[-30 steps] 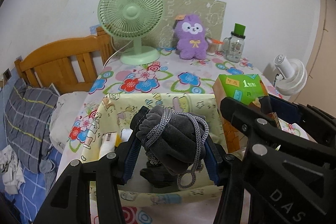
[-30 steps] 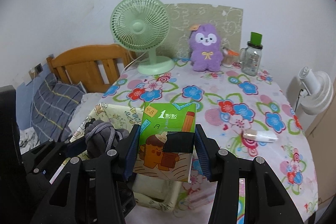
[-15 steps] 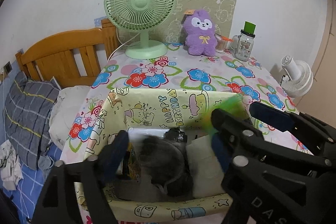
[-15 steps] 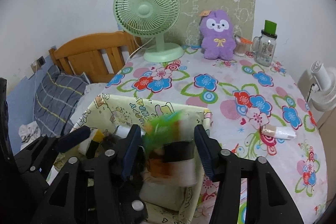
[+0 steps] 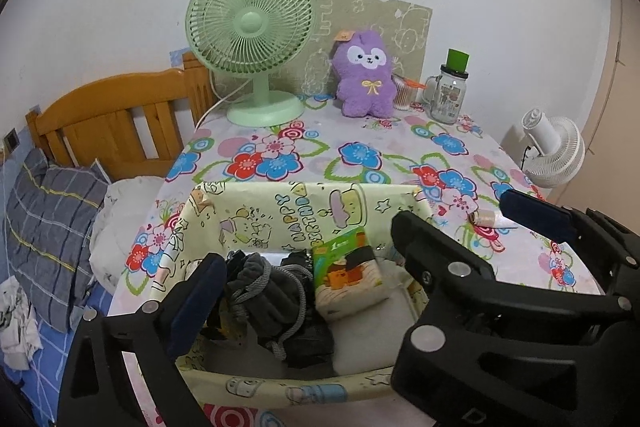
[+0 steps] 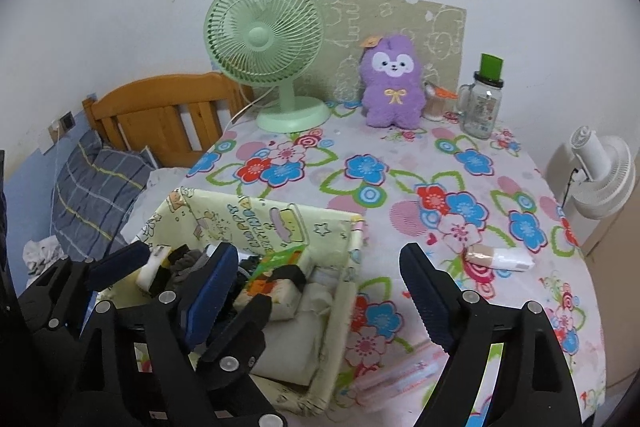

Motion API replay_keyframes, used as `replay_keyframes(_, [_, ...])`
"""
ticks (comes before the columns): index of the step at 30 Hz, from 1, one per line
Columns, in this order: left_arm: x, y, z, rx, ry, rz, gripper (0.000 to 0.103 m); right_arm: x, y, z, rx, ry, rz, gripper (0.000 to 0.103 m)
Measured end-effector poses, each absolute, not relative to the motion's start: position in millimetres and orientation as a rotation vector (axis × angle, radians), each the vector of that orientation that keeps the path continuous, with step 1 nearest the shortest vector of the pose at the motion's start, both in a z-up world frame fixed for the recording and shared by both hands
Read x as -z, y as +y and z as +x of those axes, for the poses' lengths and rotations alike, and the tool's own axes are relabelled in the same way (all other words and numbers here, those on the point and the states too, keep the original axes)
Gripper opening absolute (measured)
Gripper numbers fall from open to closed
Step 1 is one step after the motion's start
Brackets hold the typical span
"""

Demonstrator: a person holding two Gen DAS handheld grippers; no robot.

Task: Organize soft objects
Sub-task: 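Open both tools to drop the pouch and tissue box into the box, then move both open tools back toward the clear plastic straw bag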

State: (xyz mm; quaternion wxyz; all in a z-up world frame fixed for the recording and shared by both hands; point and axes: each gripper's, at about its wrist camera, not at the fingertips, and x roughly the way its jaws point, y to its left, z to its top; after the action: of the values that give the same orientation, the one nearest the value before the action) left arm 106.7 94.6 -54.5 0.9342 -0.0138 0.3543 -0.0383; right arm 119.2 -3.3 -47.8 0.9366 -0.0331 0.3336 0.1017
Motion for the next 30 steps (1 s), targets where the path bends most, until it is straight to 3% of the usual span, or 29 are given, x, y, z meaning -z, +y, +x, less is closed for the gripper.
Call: replay_keyframes(30, [26.1, -21.4, 51.2, 0.224, 0.646, 0.052, 0.099, 15.0, -117.3, 42.9, -0.059, 0.588, -0.033, 0.087])
